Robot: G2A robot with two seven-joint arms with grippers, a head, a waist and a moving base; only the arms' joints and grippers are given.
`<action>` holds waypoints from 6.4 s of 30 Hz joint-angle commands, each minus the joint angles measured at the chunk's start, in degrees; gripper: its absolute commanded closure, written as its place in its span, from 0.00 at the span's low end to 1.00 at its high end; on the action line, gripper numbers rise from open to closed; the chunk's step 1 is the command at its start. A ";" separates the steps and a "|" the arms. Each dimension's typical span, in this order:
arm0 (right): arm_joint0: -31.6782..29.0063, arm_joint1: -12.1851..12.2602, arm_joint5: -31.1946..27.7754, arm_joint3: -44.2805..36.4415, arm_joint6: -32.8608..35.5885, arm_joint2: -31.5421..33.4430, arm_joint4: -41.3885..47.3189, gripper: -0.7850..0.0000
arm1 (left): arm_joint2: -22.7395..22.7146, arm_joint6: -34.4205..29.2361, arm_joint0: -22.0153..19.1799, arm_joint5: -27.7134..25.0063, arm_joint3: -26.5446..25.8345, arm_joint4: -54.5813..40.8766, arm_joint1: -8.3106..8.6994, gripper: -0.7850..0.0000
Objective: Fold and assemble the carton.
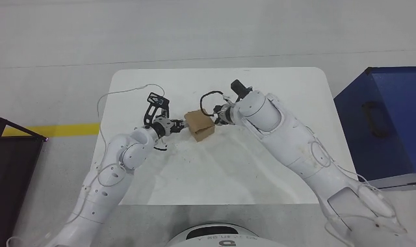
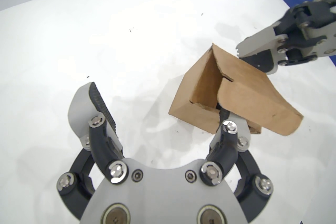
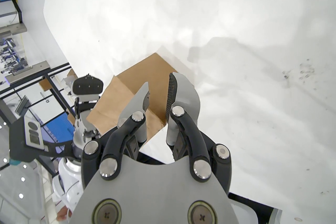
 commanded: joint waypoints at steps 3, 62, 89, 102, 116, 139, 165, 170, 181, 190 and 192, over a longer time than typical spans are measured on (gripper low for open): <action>-1.29 1.27 -1.55 -2.13 6.08 1.21 0.21 0.75 | -0.96 0.25 0.53 -2.42 -0.04 -2.60 0.13 0.00; -18.46 4.54 -10.85 -13.08 -7.74 13.76 4.57 0.77 | 2.63 4.83 -6.38 7.90 7.46 14.50 -1.78 0.00; -19.02 4.90 -14.40 -11.73 -5.50 14.27 5.27 0.70 | 5.01 5.64 -4.88 -0.85 1.41 12.37 -2.30 0.00; -16.67 4.75 -12.15 -10.90 -4.46 11.16 1.77 0.73 | 5.49 4.67 -4.98 -0.64 1.95 15.07 -2.43 0.00; -15.42 4.76 -10.20 -11.18 -3.66 9.55 -0.67 0.77 | 5.08 2.77 -4.43 -0.38 1.15 18.24 -2.28 0.00; -16.79 5.14 -9.68 -12.97 -3.83 10.19 -1.73 0.78 | 6.42 3.25 -4.26 -0.52 -0.34 21.40 -2.61 0.00; -18.29 5.85 -8.47 -16.21 -3.73 11.40 -3.96 0.58 | 3.39 4.47 -2.98 0.89 -0.41 21.35 -2.55 0.00; -18.25 5.85 -8.66 -16.23 -3.66 11.44 -3.79 0.61 | 2.40 5.19 -2.35 0.44 -1.50 19.59 -2.51 0.00; -18.32 5.90 -8.80 -16.16 -3.54 11.53 -3.63 0.63 | 5.81 4.33 -4.35 -0.70 0.02 19.97 -3.28 0.00; -17.79 5.81 -8.45 -15.44 -3.28 10.86 -3.74 0.65 | 6.43 4.20 -4.85 -1.11 0.84 20.34 -3.52 0.00; -17.66 5.78 -8.40 -15.39 -3.25 10.75 -3.73 0.65 | 6.44 4.27 -4.87 -1.26 0.86 20.33 -3.54 0.00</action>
